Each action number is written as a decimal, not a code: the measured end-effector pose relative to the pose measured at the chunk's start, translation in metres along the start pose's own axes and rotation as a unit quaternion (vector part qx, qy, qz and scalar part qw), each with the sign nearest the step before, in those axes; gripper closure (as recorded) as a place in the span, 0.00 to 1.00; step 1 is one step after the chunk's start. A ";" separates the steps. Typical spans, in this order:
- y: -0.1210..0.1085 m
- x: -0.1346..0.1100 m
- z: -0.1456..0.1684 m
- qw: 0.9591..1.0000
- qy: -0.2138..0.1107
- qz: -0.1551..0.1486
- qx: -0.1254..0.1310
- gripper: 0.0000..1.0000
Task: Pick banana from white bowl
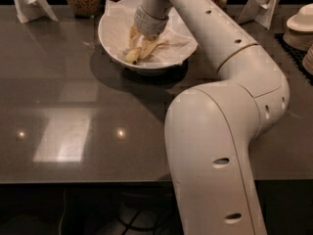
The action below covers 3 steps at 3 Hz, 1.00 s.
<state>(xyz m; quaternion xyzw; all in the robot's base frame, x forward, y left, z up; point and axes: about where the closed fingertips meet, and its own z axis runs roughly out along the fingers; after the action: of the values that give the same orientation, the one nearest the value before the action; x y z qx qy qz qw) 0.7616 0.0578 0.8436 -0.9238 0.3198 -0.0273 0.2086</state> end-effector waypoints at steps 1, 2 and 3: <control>0.000 0.000 0.001 1.000 -0.001 0.001 0.000 0.87; 0.000 0.000 -0.001 1.000 0.000 0.001 0.001 1.00; -0.002 0.003 -0.016 1.000 0.014 0.001 0.006 1.00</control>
Offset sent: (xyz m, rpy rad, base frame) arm -0.0050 -0.0100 0.0140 0.0038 -0.0075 -0.0153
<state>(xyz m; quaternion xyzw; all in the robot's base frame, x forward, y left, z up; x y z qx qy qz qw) 0.7616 0.0516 0.8587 -0.9218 0.3231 -0.0418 0.2101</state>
